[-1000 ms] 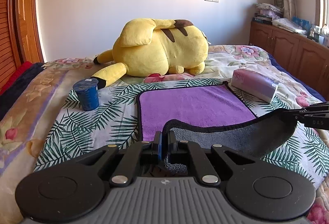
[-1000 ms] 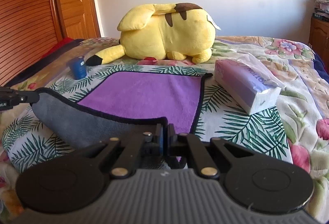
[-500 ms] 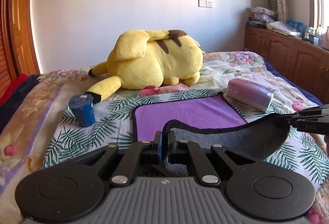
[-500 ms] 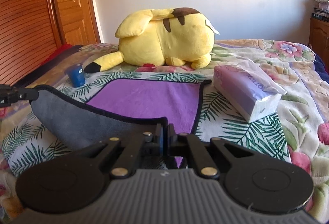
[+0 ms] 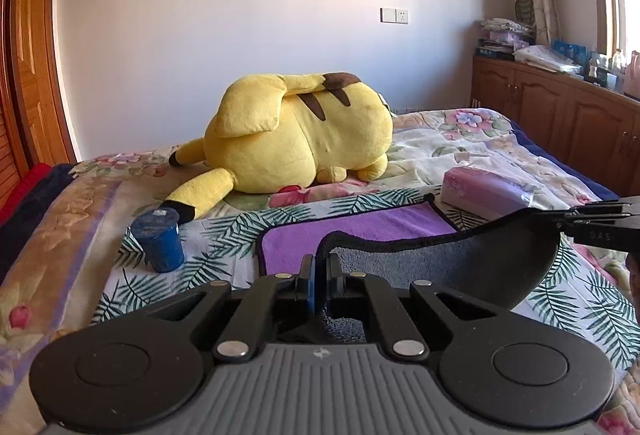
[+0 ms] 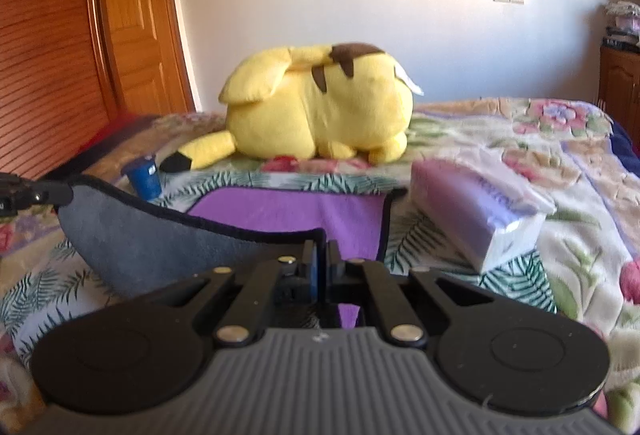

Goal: Fold towel

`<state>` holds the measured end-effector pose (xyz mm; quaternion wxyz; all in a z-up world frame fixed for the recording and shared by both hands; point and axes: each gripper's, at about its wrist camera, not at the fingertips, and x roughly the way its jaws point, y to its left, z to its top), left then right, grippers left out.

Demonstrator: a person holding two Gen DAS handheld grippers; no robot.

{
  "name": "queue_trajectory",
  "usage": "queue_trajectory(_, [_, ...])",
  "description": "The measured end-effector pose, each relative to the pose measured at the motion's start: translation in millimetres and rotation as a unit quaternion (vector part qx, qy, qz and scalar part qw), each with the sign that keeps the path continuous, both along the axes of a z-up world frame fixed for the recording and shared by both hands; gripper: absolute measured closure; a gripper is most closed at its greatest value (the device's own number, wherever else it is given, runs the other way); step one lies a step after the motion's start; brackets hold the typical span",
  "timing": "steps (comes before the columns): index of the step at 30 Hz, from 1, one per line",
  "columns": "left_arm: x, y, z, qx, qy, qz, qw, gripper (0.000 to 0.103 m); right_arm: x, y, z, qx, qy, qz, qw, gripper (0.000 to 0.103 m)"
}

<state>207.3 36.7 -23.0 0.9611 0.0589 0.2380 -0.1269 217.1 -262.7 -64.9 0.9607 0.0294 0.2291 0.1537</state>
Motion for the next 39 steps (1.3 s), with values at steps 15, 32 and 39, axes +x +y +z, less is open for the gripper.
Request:
queue_trajectory(15, [23, -1, 14, -0.003, -0.026, 0.008, 0.9996, 0.098, 20, 1, 19, -0.011, -0.045, -0.009, 0.999, 0.099])
queue_trajectory(32, [62, -1, 18, 0.011, -0.038, 0.021, 0.9990, 0.098, 52, 8, 25, -0.029, -0.062, -0.008, 0.998, 0.099])
queue_trajectory(39, [81, 1, 17, 0.023, -0.043, 0.030, 0.9984, 0.098, 73, 6, 27, -0.025, -0.061, -0.014, 0.998, 0.099])
